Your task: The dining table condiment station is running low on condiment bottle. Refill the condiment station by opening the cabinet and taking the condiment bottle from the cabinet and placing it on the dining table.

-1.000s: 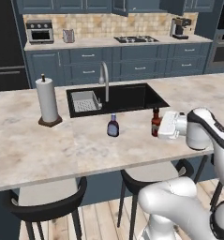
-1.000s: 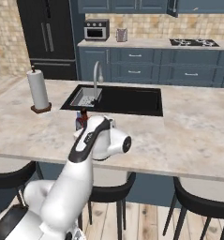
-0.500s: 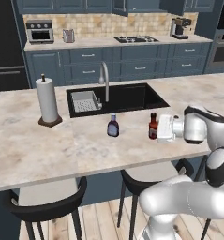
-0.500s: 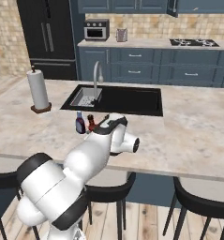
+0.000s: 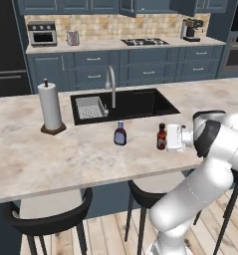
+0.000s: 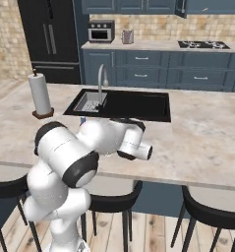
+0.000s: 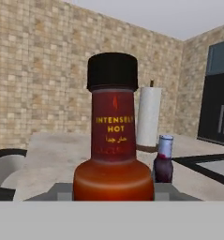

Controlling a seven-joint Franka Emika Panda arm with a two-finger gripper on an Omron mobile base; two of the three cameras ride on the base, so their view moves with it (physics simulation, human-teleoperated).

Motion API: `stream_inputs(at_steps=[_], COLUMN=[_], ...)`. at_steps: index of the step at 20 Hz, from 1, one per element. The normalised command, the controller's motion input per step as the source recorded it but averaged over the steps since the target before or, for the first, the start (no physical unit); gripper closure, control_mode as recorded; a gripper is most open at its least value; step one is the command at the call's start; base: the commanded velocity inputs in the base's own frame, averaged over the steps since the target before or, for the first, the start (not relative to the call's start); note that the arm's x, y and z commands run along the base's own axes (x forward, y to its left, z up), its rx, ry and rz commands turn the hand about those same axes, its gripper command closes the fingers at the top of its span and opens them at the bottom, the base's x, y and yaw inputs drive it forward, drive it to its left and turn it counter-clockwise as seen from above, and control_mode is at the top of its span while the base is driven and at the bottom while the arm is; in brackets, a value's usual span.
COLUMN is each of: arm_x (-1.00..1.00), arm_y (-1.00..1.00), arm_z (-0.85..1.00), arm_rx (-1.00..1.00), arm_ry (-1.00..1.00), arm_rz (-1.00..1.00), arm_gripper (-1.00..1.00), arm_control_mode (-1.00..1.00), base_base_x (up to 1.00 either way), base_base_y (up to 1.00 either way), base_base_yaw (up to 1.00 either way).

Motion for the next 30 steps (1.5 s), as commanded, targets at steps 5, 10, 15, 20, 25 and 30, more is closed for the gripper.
stream_inputs(at_steps=[5, 10, 15, 20, 25, 30], arm_x=[0.35, 0.37, 0.32, 0.38, 0.33, -0.08], arm_y=[-0.02, 0.00, 0.00, 0.00, 0.00, 0.13], arm_z=[-0.39, -0.30, -0.33, -0.38, -0.38, -0.33], arm_rx=[0.02, 0.03, 0.02, 0.00, -0.03, -0.09], arm_ry=[0.00, 0.00, 0.00, 0.05, 0.02, -0.05], arm_rz=[0.06, 0.01, 0.00, 0.00, 0.00, 0.00], arm_gripper=[1.00, 1.00, 1.00, 1.00, 1.00, 1.00], arm_control_mode=[-1.00, -1.00, -1.00, -1.00, -1.00, -1.00], base_base_x=[0.00, 0.00, 0.00, 0.00, 0.00, 0.00], base_base_y=[0.00, 0.00, 0.00, 0.00, 0.00, 0.00], base_base_yaw=[0.00, 0.00, 0.00, 0.00, 0.00, 0.00])
